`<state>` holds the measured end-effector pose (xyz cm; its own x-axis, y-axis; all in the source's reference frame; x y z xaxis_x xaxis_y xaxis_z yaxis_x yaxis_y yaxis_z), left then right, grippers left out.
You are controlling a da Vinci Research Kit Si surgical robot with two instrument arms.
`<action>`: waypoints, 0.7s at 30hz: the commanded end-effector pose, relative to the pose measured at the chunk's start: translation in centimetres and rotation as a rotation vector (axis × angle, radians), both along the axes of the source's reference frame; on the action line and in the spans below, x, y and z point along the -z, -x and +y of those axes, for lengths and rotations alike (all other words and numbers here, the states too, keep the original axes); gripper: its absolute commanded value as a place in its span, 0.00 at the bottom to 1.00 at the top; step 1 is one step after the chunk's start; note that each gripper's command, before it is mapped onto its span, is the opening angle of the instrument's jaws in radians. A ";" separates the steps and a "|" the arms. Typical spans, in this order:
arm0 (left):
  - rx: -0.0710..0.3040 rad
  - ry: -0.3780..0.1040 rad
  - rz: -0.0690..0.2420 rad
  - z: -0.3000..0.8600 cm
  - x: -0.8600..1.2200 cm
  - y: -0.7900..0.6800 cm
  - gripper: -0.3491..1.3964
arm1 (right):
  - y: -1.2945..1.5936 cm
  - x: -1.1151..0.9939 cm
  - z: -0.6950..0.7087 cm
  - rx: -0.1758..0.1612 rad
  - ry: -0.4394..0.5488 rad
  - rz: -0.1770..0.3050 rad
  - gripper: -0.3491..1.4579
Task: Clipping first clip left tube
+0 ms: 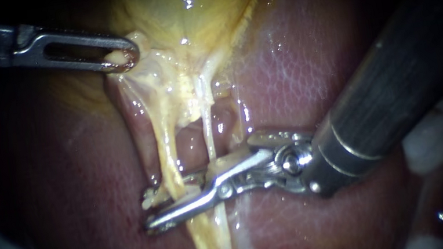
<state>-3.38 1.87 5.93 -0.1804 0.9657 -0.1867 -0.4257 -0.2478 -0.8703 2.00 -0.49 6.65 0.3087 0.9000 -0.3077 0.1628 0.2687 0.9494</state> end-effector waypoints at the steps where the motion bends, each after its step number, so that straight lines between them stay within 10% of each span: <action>1: 0.000 0.000 0.000 0.00 0.00 0.00 0.00 | -0.02 -0.02 -0.02 0.001 0.004 -0.001 0.47; 13: 0.000 0.000 0.000 0.00 0.00 0.00 0.00 | -0.02 -0.12 -0.18 -0.045 -0.053 0.182 0.44; 21: 0.000 0.000 0.000 0.00 0.00 0.00 0.00 | -0.02 -0.11 -0.17 -0.050 -0.063 0.210 0.44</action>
